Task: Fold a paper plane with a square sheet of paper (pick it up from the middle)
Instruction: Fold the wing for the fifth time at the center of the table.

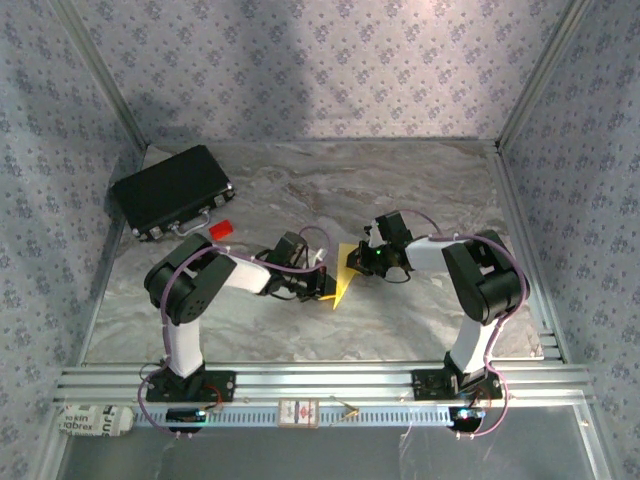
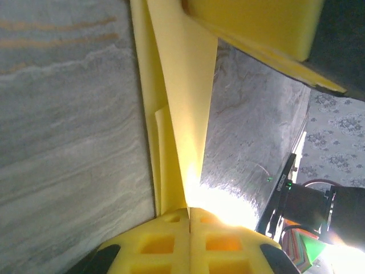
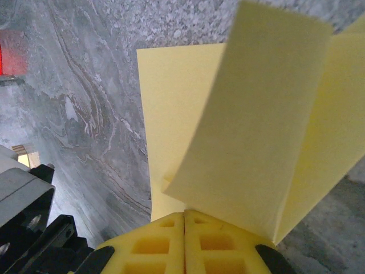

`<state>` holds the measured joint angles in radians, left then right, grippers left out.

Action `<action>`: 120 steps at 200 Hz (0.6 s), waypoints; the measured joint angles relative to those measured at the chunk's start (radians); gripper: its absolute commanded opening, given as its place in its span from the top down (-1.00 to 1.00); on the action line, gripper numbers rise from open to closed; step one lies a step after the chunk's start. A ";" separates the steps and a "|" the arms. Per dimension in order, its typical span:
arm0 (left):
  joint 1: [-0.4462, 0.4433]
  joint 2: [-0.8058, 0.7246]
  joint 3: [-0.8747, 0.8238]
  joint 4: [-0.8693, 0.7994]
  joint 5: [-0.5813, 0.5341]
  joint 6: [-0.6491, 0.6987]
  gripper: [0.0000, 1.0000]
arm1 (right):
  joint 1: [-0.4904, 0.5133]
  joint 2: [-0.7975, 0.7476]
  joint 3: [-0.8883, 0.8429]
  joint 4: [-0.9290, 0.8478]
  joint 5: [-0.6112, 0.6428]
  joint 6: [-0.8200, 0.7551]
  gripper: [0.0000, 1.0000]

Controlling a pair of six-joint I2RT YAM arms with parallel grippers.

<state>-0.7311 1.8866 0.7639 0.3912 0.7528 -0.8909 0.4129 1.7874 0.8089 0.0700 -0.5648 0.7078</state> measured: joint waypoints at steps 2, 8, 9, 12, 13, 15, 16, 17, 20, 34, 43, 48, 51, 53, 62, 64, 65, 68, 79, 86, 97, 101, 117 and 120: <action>0.000 0.000 0.000 -0.001 -0.001 0.001 0.95 | 0.000 0.000 0.000 0.000 0.000 0.000 0.85; -0.001 -0.001 0.000 -0.003 -0.001 0.005 0.93 | 0.000 0.000 0.000 -0.001 0.000 -0.002 0.85; -0.001 -0.001 0.000 -0.003 -0.001 0.006 0.92 | 0.000 0.000 0.000 -0.001 0.000 -0.002 0.85; -0.001 -0.002 0.000 -0.004 -0.001 0.008 0.89 | 0.000 0.000 0.000 -0.002 0.000 -0.002 0.85; -0.001 -0.002 0.000 -0.004 -0.002 0.008 0.87 | 0.000 0.000 0.000 -0.002 0.000 -0.002 0.85; -0.001 -0.002 0.000 -0.005 -0.002 0.010 0.85 | 0.000 0.000 0.000 -0.002 0.000 -0.002 0.85; -0.002 -0.002 0.000 -0.005 -0.002 0.011 0.84 | 0.000 0.000 0.000 -0.002 0.000 -0.002 0.85; -0.002 -0.002 0.000 -0.005 -0.002 0.012 0.84 | 0.000 0.000 0.000 -0.002 0.000 -0.002 0.85; -0.002 -0.002 0.000 -0.006 -0.002 0.012 0.83 | 0.000 0.000 0.000 -0.003 0.000 -0.002 0.85; -0.002 -0.007 -0.002 -0.010 0.000 0.019 0.84 | 0.000 -0.001 0.000 -0.004 0.000 -0.002 0.85; -0.007 -0.013 -0.007 -0.019 0.003 0.020 0.89 | 0.000 -0.001 0.000 -0.004 0.000 -0.002 0.86; -0.010 -0.015 -0.009 -0.024 0.002 0.023 0.92 | 0.000 -0.001 0.000 -0.003 0.000 -0.002 0.86; -0.011 -0.017 -0.011 -0.024 0.001 0.023 0.94 | 0.000 -0.001 0.000 -0.004 0.000 -0.002 0.86; -0.012 -0.017 -0.011 -0.025 -0.001 0.027 0.94 | 0.000 -0.001 0.000 -0.004 -0.001 -0.002 0.86; -0.014 -0.018 -0.012 -0.027 -0.002 0.031 0.94 | 0.000 -0.001 0.000 -0.006 0.000 -0.002 0.86; -0.014 -0.019 -0.012 -0.029 -0.002 0.031 0.94 | 0.000 -0.001 0.000 -0.006 0.000 -0.002 0.86; -0.014 -0.019 -0.012 -0.030 -0.002 0.031 0.94 | 0.000 -0.001 0.000 -0.007 0.000 -0.002 0.86; -0.015 -0.021 -0.013 -0.032 -0.003 0.034 0.95 | 0.000 -0.001 0.001 -0.007 0.000 -0.002 0.86; -0.018 -0.024 -0.013 -0.038 -0.006 0.038 0.98 | 0.000 -0.001 0.001 -0.008 0.000 -0.002 0.86; -0.019 -0.026 -0.014 -0.044 -0.007 0.039 0.98 | 0.000 -0.001 0.001 -0.008 0.000 -0.002 0.86; -0.022 -0.029 -0.015 -0.049 -0.009 0.045 0.96 | 0.000 -0.001 0.001 -0.010 0.000 -0.002 0.86; -0.023 -0.030 -0.016 -0.050 -0.009 0.045 0.94 | 0.000 -0.001 0.001 -0.011 0.000 -0.002 0.86; -0.024 -0.034 -0.018 -0.057 -0.009 0.053 0.86 | 0.001 -0.002 0.002 -0.012 0.000 -0.002 0.86; -0.024 -0.034 -0.018 -0.058 -0.009 0.053 0.86 | 0.001 -0.002 0.002 -0.014 0.000 -0.002 0.86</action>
<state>-0.7551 1.8523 0.7460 0.3332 0.7437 -0.8379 0.4141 1.7855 0.8104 0.0563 -0.5648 0.7055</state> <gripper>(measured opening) 0.059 0.074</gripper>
